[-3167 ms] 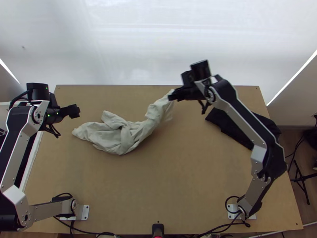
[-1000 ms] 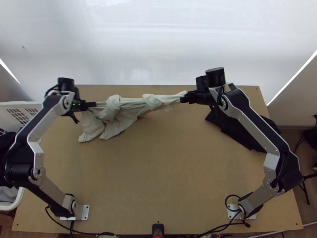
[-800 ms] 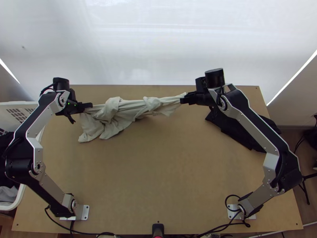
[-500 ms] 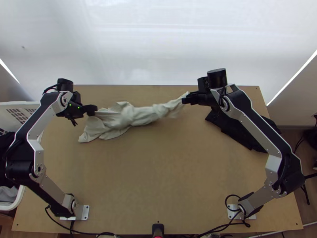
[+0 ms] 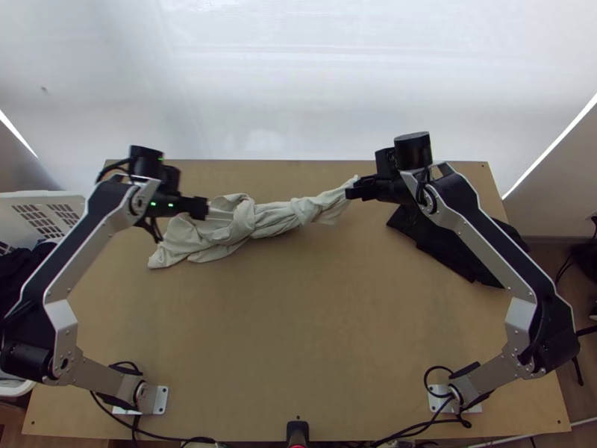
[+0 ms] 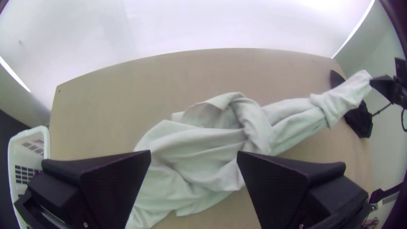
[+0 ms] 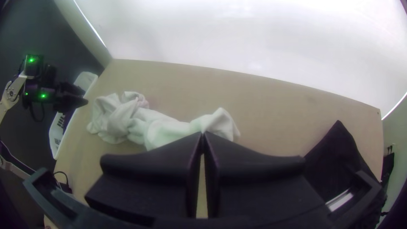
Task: Fold the t-shirt
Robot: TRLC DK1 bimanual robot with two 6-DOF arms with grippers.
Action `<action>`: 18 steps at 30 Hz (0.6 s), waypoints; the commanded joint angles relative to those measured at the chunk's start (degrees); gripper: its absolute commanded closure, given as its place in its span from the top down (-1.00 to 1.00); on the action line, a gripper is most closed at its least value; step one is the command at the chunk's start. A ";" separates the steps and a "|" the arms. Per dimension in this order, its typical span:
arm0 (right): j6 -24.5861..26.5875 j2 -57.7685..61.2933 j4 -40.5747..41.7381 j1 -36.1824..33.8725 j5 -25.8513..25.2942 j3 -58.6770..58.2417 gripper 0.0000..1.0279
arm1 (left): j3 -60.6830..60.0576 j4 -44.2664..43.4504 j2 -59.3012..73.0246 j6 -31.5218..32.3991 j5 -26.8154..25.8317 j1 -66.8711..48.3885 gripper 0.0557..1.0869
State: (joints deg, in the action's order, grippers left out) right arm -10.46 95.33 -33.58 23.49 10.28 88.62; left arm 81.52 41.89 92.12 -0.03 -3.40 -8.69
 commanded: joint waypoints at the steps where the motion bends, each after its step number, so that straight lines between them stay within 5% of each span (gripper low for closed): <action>1: 0.09 -0.06 0.01 0.16 0.09 -0.73 -0.95 | 1.28 1.44 2.01 -0.58 1.11 -10.03 0.91; 16: 0.09 0.21 0.18 -0.02 0.00 -0.82 -0.95 | 8.48 0.83 17.22 3.72 1.11 -16.10 0.88; 18: 0.00 0.30 0.36 -0.11 0.09 -0.82 -0.95 | 7.61 0.83 17.57 2.58 1.20 -16.27 0.34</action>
State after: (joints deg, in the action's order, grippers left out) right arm -10.28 95.50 -33.50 23.55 10.33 87.85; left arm 88.47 42.52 106.00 3.31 -2.33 -23.59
